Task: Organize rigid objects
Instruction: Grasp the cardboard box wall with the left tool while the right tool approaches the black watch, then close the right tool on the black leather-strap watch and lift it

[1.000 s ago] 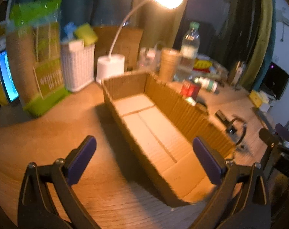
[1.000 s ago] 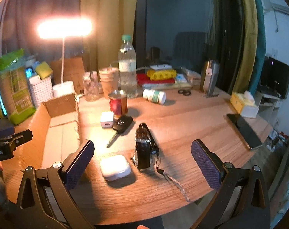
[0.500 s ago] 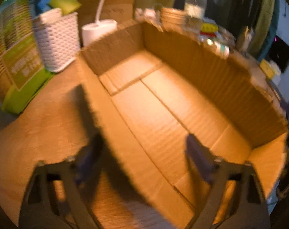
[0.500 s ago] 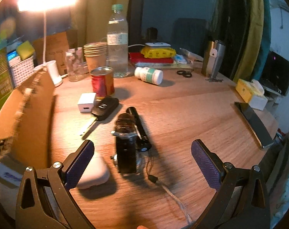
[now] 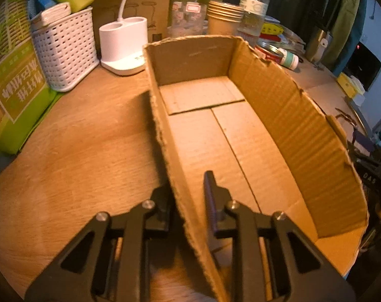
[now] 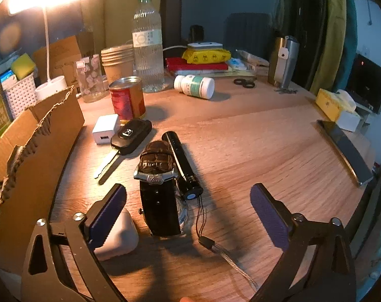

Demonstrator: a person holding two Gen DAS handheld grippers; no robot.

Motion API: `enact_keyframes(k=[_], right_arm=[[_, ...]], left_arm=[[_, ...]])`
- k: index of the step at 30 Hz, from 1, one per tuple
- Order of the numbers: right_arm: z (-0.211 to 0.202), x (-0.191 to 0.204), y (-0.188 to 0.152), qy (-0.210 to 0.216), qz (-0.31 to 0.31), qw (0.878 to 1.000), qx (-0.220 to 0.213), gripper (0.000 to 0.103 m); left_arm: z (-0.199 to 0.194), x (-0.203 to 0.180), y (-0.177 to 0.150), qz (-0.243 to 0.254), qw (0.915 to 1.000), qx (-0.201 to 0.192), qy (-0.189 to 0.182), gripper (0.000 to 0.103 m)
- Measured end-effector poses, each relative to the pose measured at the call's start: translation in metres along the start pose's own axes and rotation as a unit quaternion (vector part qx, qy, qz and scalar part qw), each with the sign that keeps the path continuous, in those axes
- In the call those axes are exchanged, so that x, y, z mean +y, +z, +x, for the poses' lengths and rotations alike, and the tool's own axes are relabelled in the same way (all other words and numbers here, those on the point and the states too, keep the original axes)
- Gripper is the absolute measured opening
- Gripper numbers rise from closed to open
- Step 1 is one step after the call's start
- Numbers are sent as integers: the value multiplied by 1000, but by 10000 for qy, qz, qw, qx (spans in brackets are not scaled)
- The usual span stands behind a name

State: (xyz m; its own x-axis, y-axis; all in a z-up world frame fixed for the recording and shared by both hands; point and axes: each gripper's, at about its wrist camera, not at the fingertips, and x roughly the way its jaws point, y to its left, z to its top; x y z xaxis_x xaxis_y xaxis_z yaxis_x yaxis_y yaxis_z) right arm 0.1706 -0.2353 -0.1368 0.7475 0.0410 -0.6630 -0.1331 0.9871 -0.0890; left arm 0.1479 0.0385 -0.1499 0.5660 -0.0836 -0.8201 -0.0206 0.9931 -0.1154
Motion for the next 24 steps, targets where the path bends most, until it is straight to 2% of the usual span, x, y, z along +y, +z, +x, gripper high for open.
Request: enact_keyframes(k=[5, 10, 20, 24], right_arm=[[4, 3, 0, -60, -58, 10000, 44, 87], [9, 1, 1, -98, -29, 9999, 110, 77], [15, 1, 3, -8, -33, 9997, 245, 72], [20, 1, 4, 152, 12, 9992, 372, 56]], left_arm=[[7, 4, 12, 146, 9998, 39, 88, 14], [19, 7, 27, 292, 9995, -9, 120, 13], [28, 15, 36, 140, 9992, -164, -324, 13], [27, 20, 33, 70, 9989, -222, -417, 14]])
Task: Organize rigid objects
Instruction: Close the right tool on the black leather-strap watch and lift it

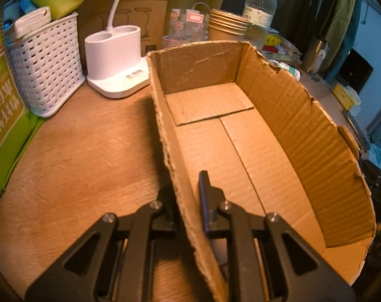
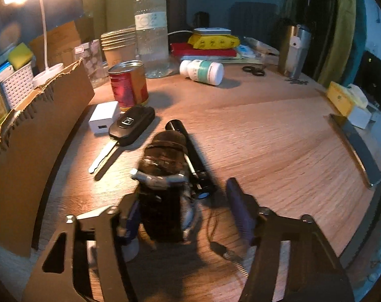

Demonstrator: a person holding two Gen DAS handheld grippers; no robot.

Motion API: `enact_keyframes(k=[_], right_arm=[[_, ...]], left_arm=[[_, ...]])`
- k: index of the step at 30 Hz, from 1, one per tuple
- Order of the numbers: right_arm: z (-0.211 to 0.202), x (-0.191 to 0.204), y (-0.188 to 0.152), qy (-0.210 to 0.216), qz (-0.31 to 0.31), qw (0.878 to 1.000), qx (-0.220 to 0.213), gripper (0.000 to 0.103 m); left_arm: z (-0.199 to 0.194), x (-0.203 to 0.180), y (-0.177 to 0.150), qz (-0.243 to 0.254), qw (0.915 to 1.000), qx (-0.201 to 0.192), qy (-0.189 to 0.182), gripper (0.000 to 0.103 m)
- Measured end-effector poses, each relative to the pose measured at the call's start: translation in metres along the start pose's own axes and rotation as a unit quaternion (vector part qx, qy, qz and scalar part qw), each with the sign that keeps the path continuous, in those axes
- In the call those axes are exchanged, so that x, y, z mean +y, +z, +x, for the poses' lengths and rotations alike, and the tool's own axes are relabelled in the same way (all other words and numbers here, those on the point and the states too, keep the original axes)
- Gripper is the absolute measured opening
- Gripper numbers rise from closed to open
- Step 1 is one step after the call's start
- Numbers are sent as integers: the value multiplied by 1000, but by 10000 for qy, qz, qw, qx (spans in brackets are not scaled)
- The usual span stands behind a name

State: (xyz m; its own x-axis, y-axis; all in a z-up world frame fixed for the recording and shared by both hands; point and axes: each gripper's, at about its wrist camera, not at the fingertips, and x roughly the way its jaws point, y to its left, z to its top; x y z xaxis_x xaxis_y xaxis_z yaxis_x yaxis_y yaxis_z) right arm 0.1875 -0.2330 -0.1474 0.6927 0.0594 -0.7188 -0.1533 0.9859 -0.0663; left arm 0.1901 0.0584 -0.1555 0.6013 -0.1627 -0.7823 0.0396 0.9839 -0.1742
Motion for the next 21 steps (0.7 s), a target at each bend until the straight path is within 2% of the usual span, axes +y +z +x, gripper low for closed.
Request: enact_keyframes(k=[2, 13, 16, 21], right_arm=[[0, -2, 0, -9, 35, 10000, -9, 51], [-6, -3, -1, 57, 115, 9998, -148, 50], [-10, -4, 0, 126, 164, 9996, -192, 44], [-10, -6, -1, 176, 231, 9994, -182, 44]], left_arm=[[1, 0, 0, -8, 10000, -19, -6, 14], [-3, 6, -4, -175, 9997, -42, -179, 14], [-5, 7, -5, -207, 9995, -60, -218, 14], [-8, 8, -7, -225, 9994, -106, -245, 14]])
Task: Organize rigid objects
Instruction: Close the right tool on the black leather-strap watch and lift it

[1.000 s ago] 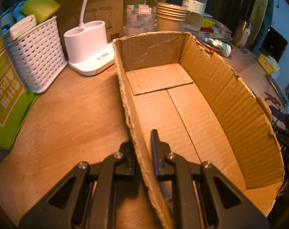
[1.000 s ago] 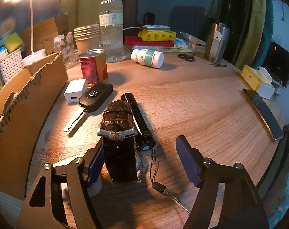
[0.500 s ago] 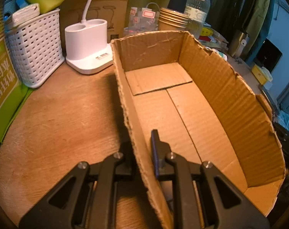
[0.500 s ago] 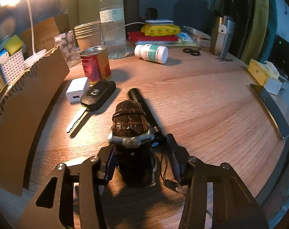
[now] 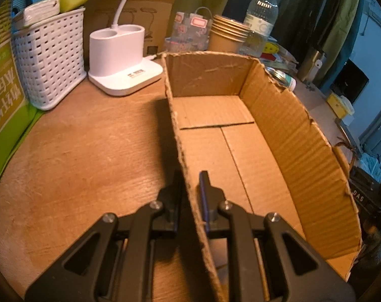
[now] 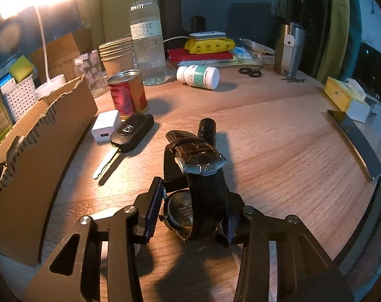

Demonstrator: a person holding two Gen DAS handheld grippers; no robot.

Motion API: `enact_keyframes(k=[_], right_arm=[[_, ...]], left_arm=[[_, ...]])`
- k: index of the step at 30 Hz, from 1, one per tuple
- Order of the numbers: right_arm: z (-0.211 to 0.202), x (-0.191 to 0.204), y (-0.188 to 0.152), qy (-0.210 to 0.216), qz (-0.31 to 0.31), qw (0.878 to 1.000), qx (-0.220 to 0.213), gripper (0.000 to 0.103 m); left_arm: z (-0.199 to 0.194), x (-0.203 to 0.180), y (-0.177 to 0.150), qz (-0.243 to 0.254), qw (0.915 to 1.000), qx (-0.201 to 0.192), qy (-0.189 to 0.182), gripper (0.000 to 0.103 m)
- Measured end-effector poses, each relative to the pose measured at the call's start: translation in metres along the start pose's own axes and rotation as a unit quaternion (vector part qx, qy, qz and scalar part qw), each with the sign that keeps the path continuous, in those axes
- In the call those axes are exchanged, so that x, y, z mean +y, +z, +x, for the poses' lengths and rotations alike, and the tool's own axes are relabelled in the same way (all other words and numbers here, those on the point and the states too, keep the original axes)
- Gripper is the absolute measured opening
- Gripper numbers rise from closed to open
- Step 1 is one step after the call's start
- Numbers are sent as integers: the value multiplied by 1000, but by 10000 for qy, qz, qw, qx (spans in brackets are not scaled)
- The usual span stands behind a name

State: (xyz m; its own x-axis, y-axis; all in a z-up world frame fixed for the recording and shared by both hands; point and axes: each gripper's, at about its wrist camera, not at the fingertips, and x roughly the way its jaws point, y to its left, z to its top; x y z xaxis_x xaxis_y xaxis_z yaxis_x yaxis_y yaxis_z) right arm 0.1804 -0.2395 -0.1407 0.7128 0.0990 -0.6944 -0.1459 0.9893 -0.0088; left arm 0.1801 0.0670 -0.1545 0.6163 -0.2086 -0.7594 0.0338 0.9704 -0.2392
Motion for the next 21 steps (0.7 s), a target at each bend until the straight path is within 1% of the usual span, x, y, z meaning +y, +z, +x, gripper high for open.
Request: enact_keyframes(k=[7, 12, 16, 21], right_arm=[[-16, 2, 7, 29, -25, 9997, -223, 44], [-26, 1, 11, 128, 9, 9994, -332, 44], [-34, 5, 15, 138, -77, 9989, -436, 44], [-32, 7, 12, 165, -99, 9992, -350, 44]], left_arm=[[-1, 0, 0, 2, 10000, -27, 0, 13], [-1, 0, 0, 1, 10000, -27, -3, 13], [-1, 0, 0, 1, 10000, -28, -1, 14], [-1, 0, 0, 2, 10000, -27, -3, 14]])
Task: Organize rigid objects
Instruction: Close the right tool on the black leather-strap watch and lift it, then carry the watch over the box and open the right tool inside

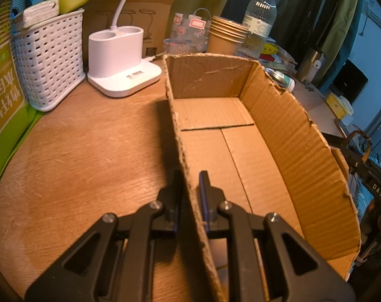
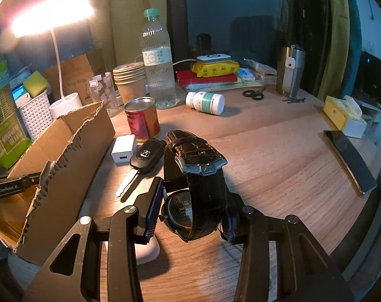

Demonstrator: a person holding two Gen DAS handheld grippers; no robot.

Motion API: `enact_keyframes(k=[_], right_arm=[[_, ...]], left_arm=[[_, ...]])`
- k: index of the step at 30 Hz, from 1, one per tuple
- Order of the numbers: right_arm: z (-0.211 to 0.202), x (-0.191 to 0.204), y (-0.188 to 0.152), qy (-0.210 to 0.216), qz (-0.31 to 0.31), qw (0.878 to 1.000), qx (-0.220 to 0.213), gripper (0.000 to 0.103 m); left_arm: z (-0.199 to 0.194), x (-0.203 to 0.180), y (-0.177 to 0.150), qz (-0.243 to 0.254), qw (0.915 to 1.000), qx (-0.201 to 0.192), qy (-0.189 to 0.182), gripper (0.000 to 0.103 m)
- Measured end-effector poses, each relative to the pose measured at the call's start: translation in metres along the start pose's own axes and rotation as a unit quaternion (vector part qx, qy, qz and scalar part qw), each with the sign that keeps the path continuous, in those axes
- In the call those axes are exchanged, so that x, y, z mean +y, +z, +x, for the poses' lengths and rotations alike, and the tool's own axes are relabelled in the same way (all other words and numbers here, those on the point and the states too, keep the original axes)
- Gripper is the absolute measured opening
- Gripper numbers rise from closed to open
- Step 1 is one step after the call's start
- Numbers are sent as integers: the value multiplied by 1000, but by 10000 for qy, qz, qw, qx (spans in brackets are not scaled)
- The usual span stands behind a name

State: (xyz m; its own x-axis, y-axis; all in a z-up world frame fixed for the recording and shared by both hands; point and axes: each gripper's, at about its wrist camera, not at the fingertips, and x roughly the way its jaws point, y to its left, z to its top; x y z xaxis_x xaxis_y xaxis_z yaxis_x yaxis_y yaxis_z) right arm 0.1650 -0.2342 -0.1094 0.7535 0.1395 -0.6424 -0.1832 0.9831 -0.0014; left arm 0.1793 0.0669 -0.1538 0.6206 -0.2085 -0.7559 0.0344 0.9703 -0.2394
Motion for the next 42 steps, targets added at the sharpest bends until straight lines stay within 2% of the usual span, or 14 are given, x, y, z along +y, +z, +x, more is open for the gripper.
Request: enact_keyframes(k=[6, 13, 15, 16, 17, 18, 27, 30, 36, 37, 39, 42], right_arm=[[4, 21, -19, 511, -161, 9977, 415, 44], [1, 38, -25, 290, -574, 9972, 373, 44], [2, 39, -26, 196, -670, 9967, 426, 47], [0, 39, -27, 166, -691, 9967, 399, 52], [-1, 39, -29, 166, -702, 9965, 421, 59], [-3, 38, -30, 191, -715, 9962, 449, 61], [-13, 24, -34, 480, -369, 9975, 374, 62], [-3, 14, -34, 472, -72, 9978, 462, 51], [7, -2, -29, 622, 414, 9964, 390, 43], [7, -2, -27, 626, 435, 9966, 316, 26], [4, -1, -24, 597, 393, 9972, 230, 9], [-3, 6, -19, 468, 160, 9987, 129, 7]], left_arm=[[0, 0, 0, 3, 10000, -1, -2, 14], [0, 0, 0, 0, 10000, -1, -1, 15], [0, 0, 0, 2, 10000, -2, 0, 15], [0, 0, 0, 2, 10000, -2, 0, 15], [0, 0, 0, 2, 10000, -3, 0, 15], [0, 0, 0, 0, 10000, -4, -3, 15], [0, -1, 0, 4, 10000, -5, -3, 15], [0, -1, 1, 6, 10000, -3, -8, 15], [0, -1, 0, 3, 10000, -4, -7, 15], [0, -1, 0, 4, 10000, -6, -6, 15], [0, -1, 0, 6, 10000, -6, -7, 15], [0, -1, 0, 3, 10000, -8, -3, 15]])
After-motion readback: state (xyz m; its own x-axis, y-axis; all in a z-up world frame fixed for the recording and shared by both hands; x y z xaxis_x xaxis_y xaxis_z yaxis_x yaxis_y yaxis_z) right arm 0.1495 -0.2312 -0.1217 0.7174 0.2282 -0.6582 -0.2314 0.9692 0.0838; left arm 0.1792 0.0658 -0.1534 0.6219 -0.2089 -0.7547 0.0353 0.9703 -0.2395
